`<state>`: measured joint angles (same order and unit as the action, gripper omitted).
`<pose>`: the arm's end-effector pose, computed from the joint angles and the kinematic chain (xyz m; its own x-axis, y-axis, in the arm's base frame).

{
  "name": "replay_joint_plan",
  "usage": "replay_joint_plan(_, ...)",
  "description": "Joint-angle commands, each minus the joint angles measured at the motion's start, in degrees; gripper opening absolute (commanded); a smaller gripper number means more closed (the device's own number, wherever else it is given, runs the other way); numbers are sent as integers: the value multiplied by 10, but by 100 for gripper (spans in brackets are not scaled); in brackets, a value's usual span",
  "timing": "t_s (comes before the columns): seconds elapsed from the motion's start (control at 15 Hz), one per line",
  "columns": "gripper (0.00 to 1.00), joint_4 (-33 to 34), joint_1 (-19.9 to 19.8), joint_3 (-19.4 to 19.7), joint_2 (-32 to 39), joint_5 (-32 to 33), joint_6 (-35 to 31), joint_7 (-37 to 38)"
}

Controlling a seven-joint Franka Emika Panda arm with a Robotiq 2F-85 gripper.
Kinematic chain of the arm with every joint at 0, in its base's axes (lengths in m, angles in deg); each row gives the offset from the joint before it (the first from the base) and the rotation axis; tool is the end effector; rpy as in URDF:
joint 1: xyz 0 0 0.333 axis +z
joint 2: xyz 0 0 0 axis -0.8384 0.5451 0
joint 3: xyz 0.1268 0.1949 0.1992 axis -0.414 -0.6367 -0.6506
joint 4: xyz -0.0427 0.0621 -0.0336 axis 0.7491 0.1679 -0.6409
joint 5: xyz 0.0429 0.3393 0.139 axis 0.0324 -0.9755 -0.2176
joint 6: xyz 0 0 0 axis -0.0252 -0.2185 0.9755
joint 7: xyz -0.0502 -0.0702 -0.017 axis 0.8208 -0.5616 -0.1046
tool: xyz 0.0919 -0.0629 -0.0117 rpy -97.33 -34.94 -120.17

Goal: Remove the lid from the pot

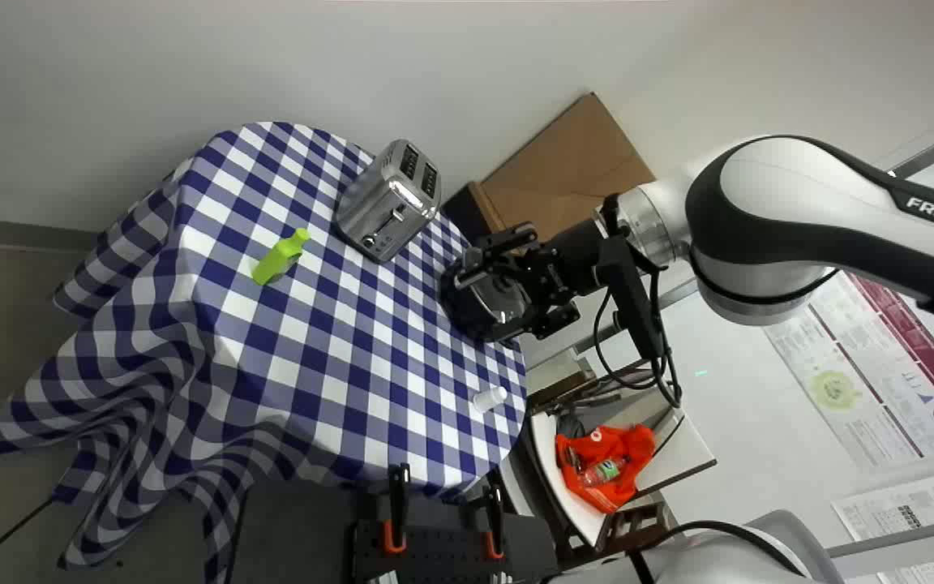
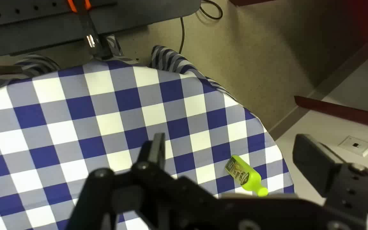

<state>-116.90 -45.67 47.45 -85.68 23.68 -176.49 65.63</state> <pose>0.2996 0.1321 0.3954 0.9751 -0.2058 -0.0826 -0.2194 -0.9498 -0.2232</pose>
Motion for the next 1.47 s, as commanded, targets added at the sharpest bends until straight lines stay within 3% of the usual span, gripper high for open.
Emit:
replay_joint_plan(0.0, 100, 1, -3, -3, -1, -1, 2, -1)
replay_joint_plan(0.2, 100, 1, -40, -14, 5, 34, -64, 17)
replay_joint_plan(0.47, 100, 1, -97, 1, 22, 77, -191, 16)
replay_joint_plan(0.87, 100, 51, -226, 18, 149, 179, -403, 18)
replay_joint_plan(1.13, 100, 148, -297, 39, 268, 239, -427, 19)
replay_joint_plan(1.27, 100, 213, -301, 65, 326, 254, -402, 20)
replay_joint_plan(1.33, 100, 250, -315, 60, 355, 236, -384, 5)
replay_joint_plan(1.4, 100, 284, -282, 101, 384, 233, -364, 1)
